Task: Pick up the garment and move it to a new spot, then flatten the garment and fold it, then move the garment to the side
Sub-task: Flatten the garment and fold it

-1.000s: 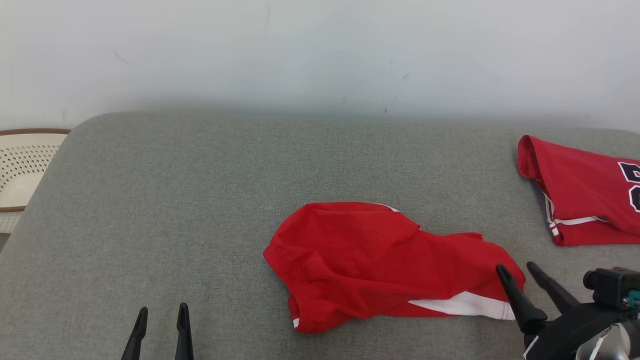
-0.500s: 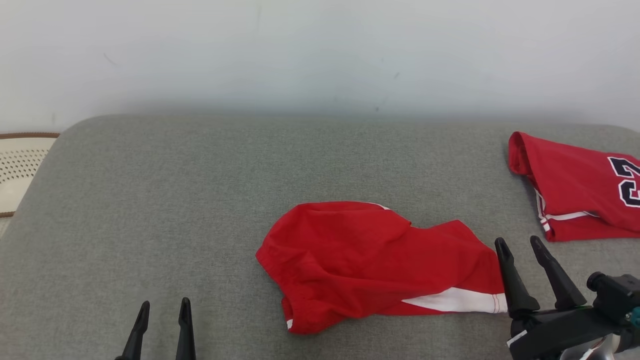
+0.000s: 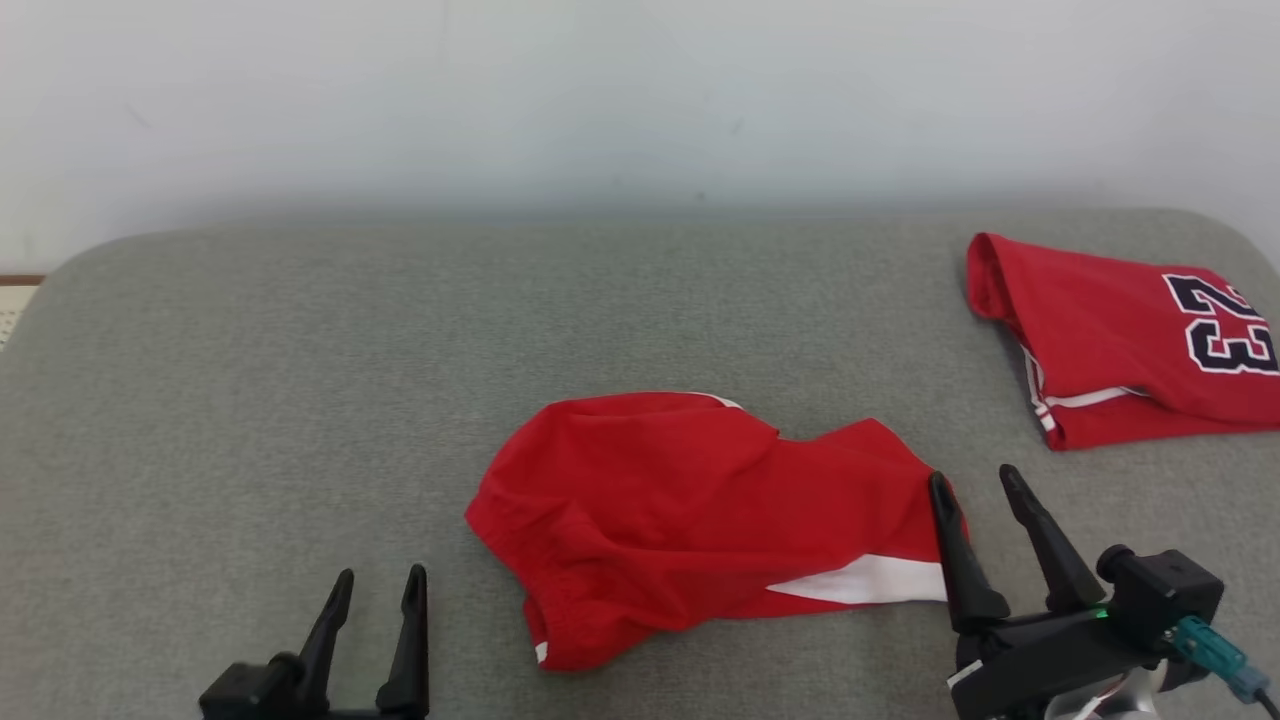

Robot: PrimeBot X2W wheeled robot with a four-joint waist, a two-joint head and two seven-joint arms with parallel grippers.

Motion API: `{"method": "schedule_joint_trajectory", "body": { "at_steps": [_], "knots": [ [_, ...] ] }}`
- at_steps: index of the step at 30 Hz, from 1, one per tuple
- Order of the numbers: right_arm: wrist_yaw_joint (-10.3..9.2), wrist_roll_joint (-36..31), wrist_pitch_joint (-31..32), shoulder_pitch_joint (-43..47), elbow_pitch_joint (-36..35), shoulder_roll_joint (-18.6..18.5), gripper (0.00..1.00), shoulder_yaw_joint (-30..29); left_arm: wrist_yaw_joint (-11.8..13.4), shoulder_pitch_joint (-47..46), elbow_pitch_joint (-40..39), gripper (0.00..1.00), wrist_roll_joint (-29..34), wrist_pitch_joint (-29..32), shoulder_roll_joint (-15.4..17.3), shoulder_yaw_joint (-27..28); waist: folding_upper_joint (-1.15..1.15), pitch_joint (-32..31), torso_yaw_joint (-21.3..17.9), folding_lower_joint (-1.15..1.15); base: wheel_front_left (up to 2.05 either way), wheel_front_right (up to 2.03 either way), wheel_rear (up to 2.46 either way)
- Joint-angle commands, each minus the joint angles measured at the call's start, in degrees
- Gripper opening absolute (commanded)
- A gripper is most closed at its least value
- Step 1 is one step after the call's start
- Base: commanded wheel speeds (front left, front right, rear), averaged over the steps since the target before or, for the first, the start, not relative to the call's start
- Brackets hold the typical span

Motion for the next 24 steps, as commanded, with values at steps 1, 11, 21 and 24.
{"method": "schedule_joint_trajectory", "body": {
  "at_steps": [1,11,21,24],
  "knots": [
    [0.02,-0.4,-0.5,-0.4,0.5,0.2,1.00,0.3,-0.4,-1.1,0.9,1.00,-0.3,-0.2,0.0,-0.2,0.00,1.1,-1.4,0.00,0.00,0.00,0.00],
    [0.02,-1.2,-3.3,-3.8,4.3,1.1,1.00,2.4,-3.5,-9.3,14.0,1.00,-1.6,-0.2,0.2,-2.7,0.00,4.2,-6.4,0.00,0.00,0.00,0.00],
    [0.02,-1.4,-4.8,-5.6,6.2,1.1,1.00,3.0,-4.9,-14.5,17.0,0.00,-1.3,-0.3,1.3,-4.0,0.00,5.6,-8.8,0.00,0.00,0.00,0.00],
    [0.03,-1.4,-5.0,-5.4,6.5,0.9,1.00,2.5,-5.0,-15.5,13.7,0.00,-0.8,-0.3,2.1,-3.7,0.00,5.8,-8.4,0.00,0.00,0.00,0.00]
  ]
}}
